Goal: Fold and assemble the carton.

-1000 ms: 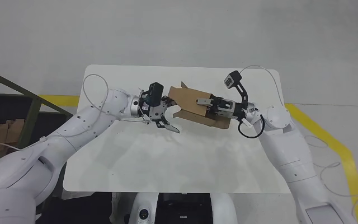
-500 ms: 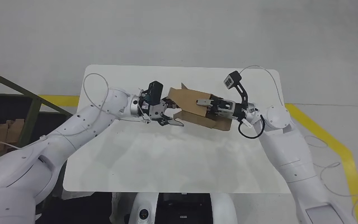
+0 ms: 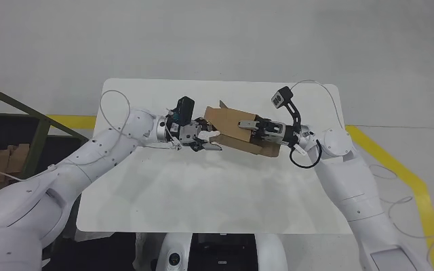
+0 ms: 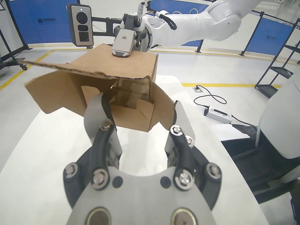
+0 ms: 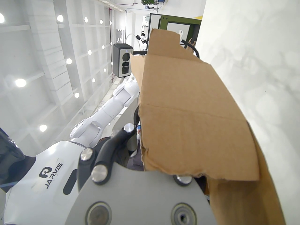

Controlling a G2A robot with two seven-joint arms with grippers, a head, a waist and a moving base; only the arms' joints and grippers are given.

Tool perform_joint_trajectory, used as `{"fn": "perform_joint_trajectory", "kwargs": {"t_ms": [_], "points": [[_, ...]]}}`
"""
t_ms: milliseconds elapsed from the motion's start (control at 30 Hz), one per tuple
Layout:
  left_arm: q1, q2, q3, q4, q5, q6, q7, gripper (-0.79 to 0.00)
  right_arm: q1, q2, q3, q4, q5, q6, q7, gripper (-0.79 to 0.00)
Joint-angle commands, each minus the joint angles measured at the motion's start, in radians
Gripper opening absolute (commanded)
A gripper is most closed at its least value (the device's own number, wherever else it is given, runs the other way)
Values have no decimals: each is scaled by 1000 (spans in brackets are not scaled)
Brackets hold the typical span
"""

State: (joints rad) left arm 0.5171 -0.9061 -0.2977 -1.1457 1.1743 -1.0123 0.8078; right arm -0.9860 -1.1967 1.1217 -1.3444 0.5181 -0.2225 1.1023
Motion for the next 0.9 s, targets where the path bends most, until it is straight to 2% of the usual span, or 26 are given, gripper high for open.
{"fn": "perform_joint_trajectory", "kwargs": {"t_ms": [0,100,433,867], "points": [[-3,4,16,-9,-36,0,0,-369,1,0,0,-1,1,-1,3,-785],[-16,10,43,-14,-80,0,0,-403,2,1,1,-2,3,-1,5,-785],[-59,26,127,1,-189,0,0,-400,-2,3,7,-5,5,-1,7,-785],[-57,32,128,13,-239,0,0,-443,-1,4,3,-11,9,-1,10,-785]]}}
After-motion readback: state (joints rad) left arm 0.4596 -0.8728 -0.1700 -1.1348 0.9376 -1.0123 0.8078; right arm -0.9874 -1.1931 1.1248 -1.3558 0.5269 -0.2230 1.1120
